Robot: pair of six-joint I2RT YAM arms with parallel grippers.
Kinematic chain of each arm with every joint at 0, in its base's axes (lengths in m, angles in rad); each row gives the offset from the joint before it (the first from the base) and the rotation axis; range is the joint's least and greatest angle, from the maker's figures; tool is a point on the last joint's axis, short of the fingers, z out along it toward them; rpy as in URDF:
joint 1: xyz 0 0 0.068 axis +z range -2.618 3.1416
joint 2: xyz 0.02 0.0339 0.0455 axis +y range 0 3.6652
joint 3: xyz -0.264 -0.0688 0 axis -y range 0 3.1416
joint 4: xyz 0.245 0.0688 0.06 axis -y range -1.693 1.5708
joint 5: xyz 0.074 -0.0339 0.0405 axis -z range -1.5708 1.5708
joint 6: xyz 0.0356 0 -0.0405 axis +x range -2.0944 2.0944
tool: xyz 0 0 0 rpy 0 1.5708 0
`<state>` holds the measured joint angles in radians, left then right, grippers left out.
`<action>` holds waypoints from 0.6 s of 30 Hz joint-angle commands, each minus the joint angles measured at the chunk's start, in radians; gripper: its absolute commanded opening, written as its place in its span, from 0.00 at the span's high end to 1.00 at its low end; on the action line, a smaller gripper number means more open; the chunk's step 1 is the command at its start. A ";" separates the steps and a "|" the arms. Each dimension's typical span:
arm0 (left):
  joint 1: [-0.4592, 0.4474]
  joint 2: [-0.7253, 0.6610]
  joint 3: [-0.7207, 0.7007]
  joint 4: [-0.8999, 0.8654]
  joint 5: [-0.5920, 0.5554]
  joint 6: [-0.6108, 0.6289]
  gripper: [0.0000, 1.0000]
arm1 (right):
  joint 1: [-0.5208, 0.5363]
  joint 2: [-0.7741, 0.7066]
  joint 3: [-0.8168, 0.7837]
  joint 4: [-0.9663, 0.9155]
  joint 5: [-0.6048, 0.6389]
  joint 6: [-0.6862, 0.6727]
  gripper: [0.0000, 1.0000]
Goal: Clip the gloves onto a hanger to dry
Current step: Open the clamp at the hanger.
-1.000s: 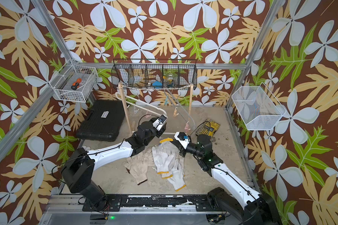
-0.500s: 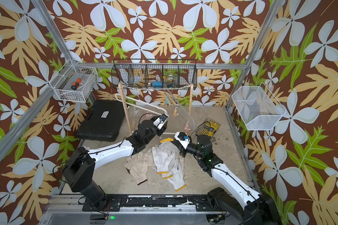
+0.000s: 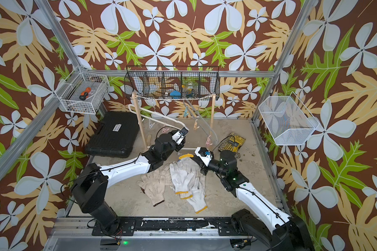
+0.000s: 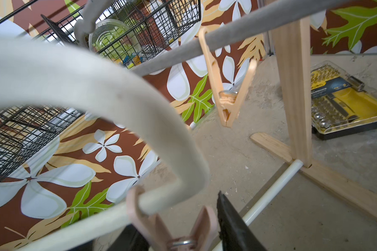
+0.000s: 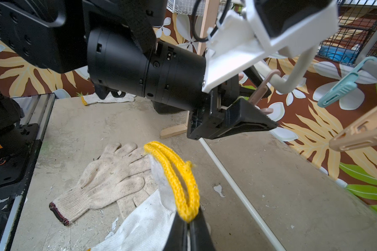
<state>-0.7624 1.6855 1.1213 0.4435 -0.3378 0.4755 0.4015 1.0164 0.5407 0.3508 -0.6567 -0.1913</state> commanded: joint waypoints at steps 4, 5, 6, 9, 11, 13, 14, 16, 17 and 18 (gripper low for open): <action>-0.004 -0.003 0.003 0.011 -0.040 0.038 0.58 | 0.002 0.000 0.007 0.023 -0.003 0.001 1.00; -0.005 -0.004 0.004 0.012 -0.039 0.038 0.59 | 0.001 0.001 0.009 0.022 -0.003 0.001 1.00; -0.005 -0.006 0.004 0.010 -0.033 0.040 0.60 | 0.001 0.001 0.009 0.022 -0.002 0.002 1.00; -0.005 -0.013 0.003 0.007 -0.015 0.042 0.65 | 0.001 0.002 0.009 0.022 -0.003 0.001 1.00; -0.005 -0.019 -0.001 0.004 -0.014 0.037 0.68 | 0.001 0.001 0.009 0.022 -0.001 0.001 1.00; -0.005 -0.031 -0.004 -0.003 0.000 0.033 0.71 | 0.002 0.003 0.009 0.021 -0.001 0.001 1.00; -0.005 -0.037 -0.005 -0.008 0.009 0.030 0.73 | 0.002 0.004 0.009 0.021 -0.001 0.001 1.00; -0.005 -0.052 -0.005 -0.018 0.024 0.027 0.74 | 0.001 0.006 0.007 0.026 -0.001 0.002 1.00; -0.003 -0.061 -0.006 -0.025 0.034 0.020 0.76 | 0.001 0.007 0.006 0.032 -0.001 0.005 1.00; -0.002 -0.069 -0.006 -0.033 0.047 0.013 0.76 | 0.001 0.010 0.007 0.034 -0.003 0.009 1.00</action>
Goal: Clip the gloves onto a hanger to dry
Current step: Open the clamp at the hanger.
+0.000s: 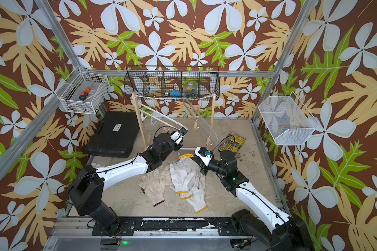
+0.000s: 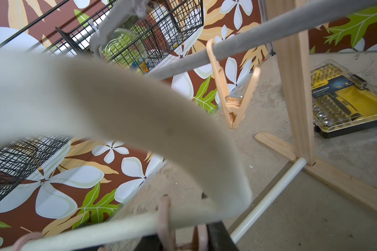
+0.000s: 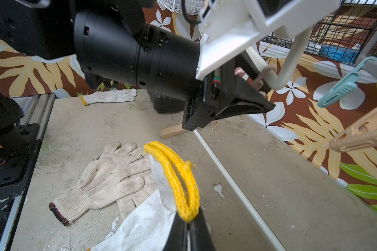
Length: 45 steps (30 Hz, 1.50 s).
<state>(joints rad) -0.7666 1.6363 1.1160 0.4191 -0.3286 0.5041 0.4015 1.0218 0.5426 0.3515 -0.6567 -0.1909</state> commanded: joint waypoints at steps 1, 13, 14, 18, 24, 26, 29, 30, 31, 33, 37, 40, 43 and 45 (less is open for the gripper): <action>0.004 -0.030 0.000 -0.019 0.060 -0.026 0.77 | 0.002 0.009 0.006 0.040 -0.006 0.011 1.00; 0.057 -0.144 -0.029 -0.142 0.379 -0.157 0.78 | 0.000 0.096 0.028 0.117 -0.061 0.070 1.00; 0.064 -0.151 -0.030 -0.151 0.419 -0.171 0.78 | 0.002 0.107 0.032 0.129 -0.069 0.078 1.00; 0.089 -0.170 -0.018 -0.184 0.537 -0.222 0.79 | 0.000 0.137 0.040 0.171 -0.088 0.107 1.00; 0.117 -0.188 -0.023 -0.195 0.644 -0.290 0.81 | 0.002 0.198 0.073 0.201 -0.130 0.158 1.00; 0.128 -0.192 -0.028 -0.190 0.677 -0.319 0.81 | 0.001 0.215 0.092 0.186 -0.129 0.156 1.00; 0.138 -0.196 -0.033 -0.183 0.704 -0.335 0.83 | 0.002 0.243 0.111 0.173 -0.122 0.155 1.00; 0.139 -0.194 -0.030 -0.186 0.710 -0.336 0.83 | 0.001 0.252 0.116 0.171 -0.120 0.156 1.00; 0.139 -0.194 -0.029 -0.190 0.715 -0.337 0.83 | 0.001 0.262 0.121 0.171 -0.119 0.155 1.00; 0.141 -0.193 -0.030 -0.191 0.726 -0.343 0.83 | 0.001 0.275 0.129 0.173 -0.109 0.153 1.00; 0.147 -0.188 -0.034 -0.184 0.757 -0.369 0.85 | 0.001 0.318 0.160 0.175 -0.091 0.148 1.00; 0.150 -0.184 -0.033 -0.184 0.770 -0.375 0.85 | 0.002 0.350 0.180 0.199 -0.095 0.157 1.00; 0.161 -0.184 -0.036 -0.182 0.798 -0.392 0.85 | 0.001 0.375 0.202 0.214 -0.107 0.160 1.00; 0.168 -0.183 -0.039 -0.181 0.819 -0.397 0.85 | 0.002 0.393 0.211 0.222 -0.117 0.164 1.00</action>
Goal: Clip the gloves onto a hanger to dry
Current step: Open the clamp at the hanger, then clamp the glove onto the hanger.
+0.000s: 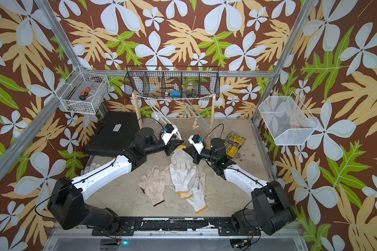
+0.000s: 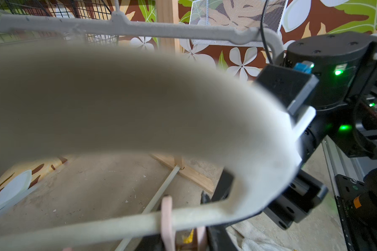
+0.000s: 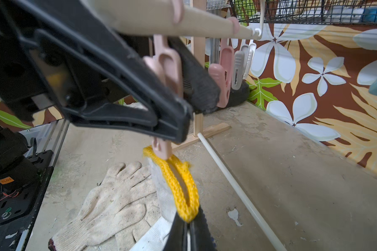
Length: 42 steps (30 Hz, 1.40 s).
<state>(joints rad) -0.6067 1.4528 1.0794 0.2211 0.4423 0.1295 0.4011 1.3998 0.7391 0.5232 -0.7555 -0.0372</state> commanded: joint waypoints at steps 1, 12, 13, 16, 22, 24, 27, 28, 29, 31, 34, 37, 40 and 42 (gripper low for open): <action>0.010 0.002 -0.002 0.014 0.054 -0.022 0.85 | 0.002 0.021 0.019 0.056 -0.028 0.013 1.00; 0.024 0.006 -0.007 0.001 0.089 -0.025 0.86 | 0.002 0.028 0.024 0.099 -0.081 0.057 1.00; 0.024 0.005 -0.009 0.003 0.090 -0.026 0.86 | 0.002 0.027 0.026 0.095 -0.080 0.057 1.00; 0.031 0.003 -0.012 0.026 0.100 -0.048 0.86 | 0.003 0.028 0.034 0.054 -0.067 0.034 1.00; 0.035 0.008 -0.014 0.046 0.115 -0.073 0.87 | 0.005 0.026 0.028 0.032 -0.074 -0.007 1.00; 0.035 0.009 -0.016 0.047 0.115 -0.077 0.87 | 0.011 0.025 0.031 0.027 -0.066 -0.011 1.00; 0.038 0.012 -0.010 0.045 0.116 -0.080 0.87 | 0.015 0.033 0.043 0.004 -0.051 -0.013 1.00; 0.037 0.012 -0.009 0.041 0.118 -0.077 0.87 | 0.015 0.031 0.037 0.037 -0.051 0.012 1.00; 0.038 0.013 -0.012 0.041 0.115 -0.077 0.87 | 0.016 0.028 0.034 0.058 -0.051 0.028 1.00; 0.039 0.015 -0.014 0.039 0.115 -0.079 0.87 | 0.015 0.024 0.031 0.087 -0.053 0.040 1.00; 0.042 0.015 -0.010 0.034 0.114 -0.083 0.87 | 0.015 0.009 0.008 0.101 -0.048 0.030 1.00; 0.051 0.015 -0.008 0.031 0.127 -0.093 0.87 | 0.015 -0.006 -0.015 0.122 -0.038 0.034 1.00; 0.056 0.016 -0.007 0.031 0.154 -0.112 0.87 | 0.015 0.001 -0.008 0.123 -0.034 0.042 1.00; 0.058 0.015 -0.009 0.029 0.167 -0.118 0.87 | 0.016 0.003 -0.007 0.139 -0.027 0.058 1.00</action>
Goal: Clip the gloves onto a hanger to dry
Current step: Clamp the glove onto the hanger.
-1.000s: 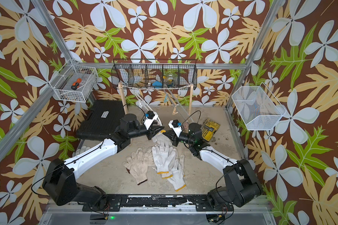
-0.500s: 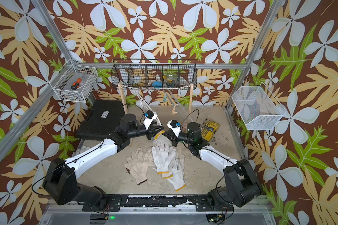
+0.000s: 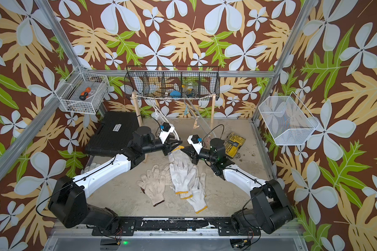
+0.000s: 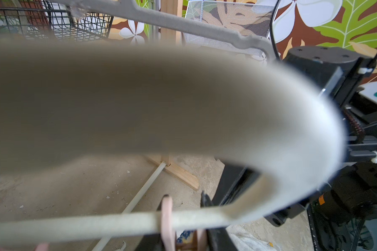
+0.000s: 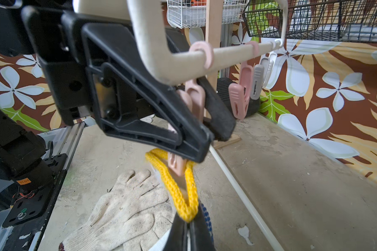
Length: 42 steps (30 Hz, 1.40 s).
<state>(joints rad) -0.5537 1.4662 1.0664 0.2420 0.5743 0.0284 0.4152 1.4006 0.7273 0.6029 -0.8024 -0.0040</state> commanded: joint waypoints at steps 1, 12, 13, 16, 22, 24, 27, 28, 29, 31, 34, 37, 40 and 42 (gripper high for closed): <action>0.005 0.001 0.003 0.005 0.039 -0.019 0.87 | 0.001 0.003 0.007 0.062 0.026 0.031 1.00; 0.012 0.010 0.001 -0.006 0.049 -0.016 0.87 | 0.002 0.008 0.015 0.065 0.010 0.064 1.00; 0.012 0.009 0.002 -0.002 0.041 -0.016 0.87 | 0.001 0.010 0.017 0.053 0.008 0.066 1.00; 0.012 0.007 0.000 0.005 0.017 -0.008 0.87 | 0.002 0.011 0.020 0.040 -0.003 0.086 1.00; 0.012 0.002 -0.012 0.027 0.015 -0.009 0.87 | 0.001 0.017 0.037 0.029 -0.008 0.130 1.00; 0.012 0.000 -0.021 0.041 0.028 -0.020 0.87 | 0.001 0.021 0.034 0.050 -0.005 0.158 1.00; 0.012 -0.001 -0.028 0.044 0.038 -0.025 0.87 | 0.002 0.023 0.029 0.077 -0.006 0.196 1.00; 0.012 -0.002 -0.031 0.042 0.036 -0.021 0.87 | 0.001 0.024 0.027 0.084 -0.009 0.206 1.00; 0.012 -0.004 -0.032 0.038 0.029 -0.017 0.87 | 0.001 0.024 0.025 0.090 -0.012 0.215 1.00; 0.015 -0.007 -0.038 0.035 0.012 -0.009 0.87 | -0.001 0.021 0.017 0.101 -0.014 0.230 1.00; 0.017 -0.010 -0.039 0.040 -0.008 -0.001 0.86 | 0.000 0.019 0.004 0.127 -0.021 0.262 1.00; 0.017 -0.009 -0.040 0.047 -0.015 -0.005 0.81 | 0.001 0.021 -0.004 0.151 -0.030 0.290 1.00; 0.017 -0.008 -0.040 0.059 -0.008 -0.021 0.78 | 0.000 0.024 -0.006 0.158 -0.034 0.295 1.00; 0.017 -0.007 -0.042 0.070 0.004 -0.033 0.77 | 0.000 0.026 -0.010 0.178 -0.039 0.308 1.00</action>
<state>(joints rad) -0.5396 1.4612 1.0271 0.2863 0.5766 0.0116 0.4141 1.4250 0.7197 0.6975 -0.8207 0.2729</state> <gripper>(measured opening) 0.248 0.063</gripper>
